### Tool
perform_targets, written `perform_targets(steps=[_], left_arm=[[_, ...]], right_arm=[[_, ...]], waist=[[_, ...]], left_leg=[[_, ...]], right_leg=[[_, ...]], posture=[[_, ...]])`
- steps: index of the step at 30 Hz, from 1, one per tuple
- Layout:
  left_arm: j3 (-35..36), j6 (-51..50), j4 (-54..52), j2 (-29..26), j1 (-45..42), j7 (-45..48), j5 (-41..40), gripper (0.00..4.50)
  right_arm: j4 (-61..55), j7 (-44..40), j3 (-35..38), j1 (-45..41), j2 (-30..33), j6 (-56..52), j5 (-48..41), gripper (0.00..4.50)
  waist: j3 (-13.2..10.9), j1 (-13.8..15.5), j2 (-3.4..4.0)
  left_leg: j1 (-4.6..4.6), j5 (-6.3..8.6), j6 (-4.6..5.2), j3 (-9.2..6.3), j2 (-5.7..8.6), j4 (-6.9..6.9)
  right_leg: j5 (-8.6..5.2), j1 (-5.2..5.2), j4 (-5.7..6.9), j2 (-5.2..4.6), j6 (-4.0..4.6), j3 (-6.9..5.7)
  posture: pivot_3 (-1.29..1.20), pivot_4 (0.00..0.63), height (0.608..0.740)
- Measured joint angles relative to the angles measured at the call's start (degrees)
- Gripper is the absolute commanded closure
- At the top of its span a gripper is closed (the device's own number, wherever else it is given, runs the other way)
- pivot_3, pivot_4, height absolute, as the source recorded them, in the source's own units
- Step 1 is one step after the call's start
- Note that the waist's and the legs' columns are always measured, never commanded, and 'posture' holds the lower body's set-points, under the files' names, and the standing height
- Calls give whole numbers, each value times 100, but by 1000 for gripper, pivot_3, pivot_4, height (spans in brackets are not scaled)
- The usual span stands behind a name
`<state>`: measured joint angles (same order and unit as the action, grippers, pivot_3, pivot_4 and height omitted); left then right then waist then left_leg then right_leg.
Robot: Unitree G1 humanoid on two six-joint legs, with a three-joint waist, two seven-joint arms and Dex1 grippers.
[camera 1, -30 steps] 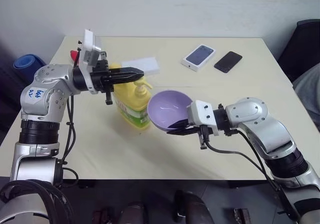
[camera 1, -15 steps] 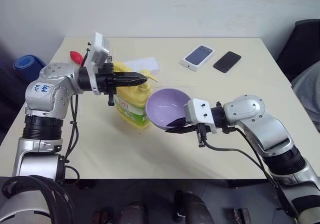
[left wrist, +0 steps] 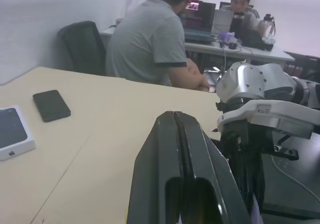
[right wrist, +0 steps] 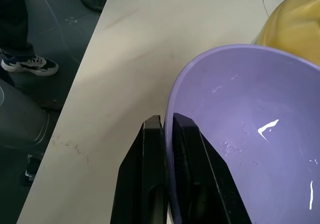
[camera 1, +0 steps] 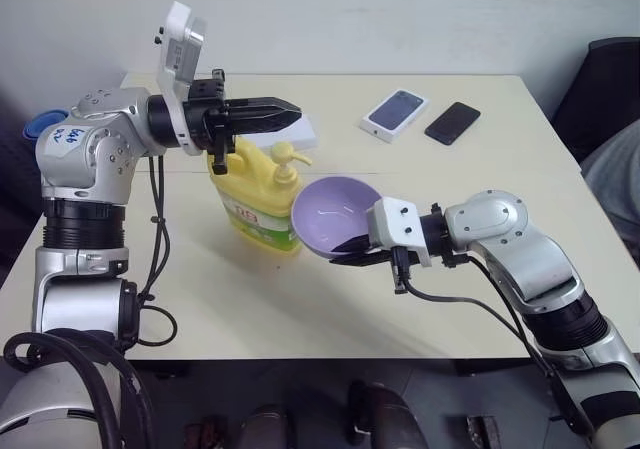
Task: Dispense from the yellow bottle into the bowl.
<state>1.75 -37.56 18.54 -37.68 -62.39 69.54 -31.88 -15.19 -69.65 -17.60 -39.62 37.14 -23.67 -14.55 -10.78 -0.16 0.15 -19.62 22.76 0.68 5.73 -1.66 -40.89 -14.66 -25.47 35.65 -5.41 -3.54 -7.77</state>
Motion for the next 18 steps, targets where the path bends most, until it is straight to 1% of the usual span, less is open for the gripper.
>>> perform_targets(steps=[3, 11, 18], left_arm=[[-247, 223, 73, 10, 115, -108, 408, 4490], [-302, 309, -93, 101, 189, -104, 548, 4490], [-491, 422, -287, -88, 224, 86, 699, 4490]], right_arm=[[0, 8, 0, 0, 0, 2, 11, 4500], [12, 8, 1, -5, 1, 2, 16, 4500], [44, 7, 1, -82, 1, 2, 17, 4500]], waist=[[0, 1, 0], [0, 2, 0], [1, -1, 1]], left_leg=[[-2, 0, 0, -1, 0, -1], [-2, 0, 0, -3, -3, -7], [11, 0, 0, 3, -4, -6]], right_leg=[[0, 0, 0, -1, 0, 0], [0, 1, 5, -2, 0, 1], [0, 4, 10, -2, 1, 5]], posture=[[0, 150, 740], [0, 150, 740], [0, 150, 740]])
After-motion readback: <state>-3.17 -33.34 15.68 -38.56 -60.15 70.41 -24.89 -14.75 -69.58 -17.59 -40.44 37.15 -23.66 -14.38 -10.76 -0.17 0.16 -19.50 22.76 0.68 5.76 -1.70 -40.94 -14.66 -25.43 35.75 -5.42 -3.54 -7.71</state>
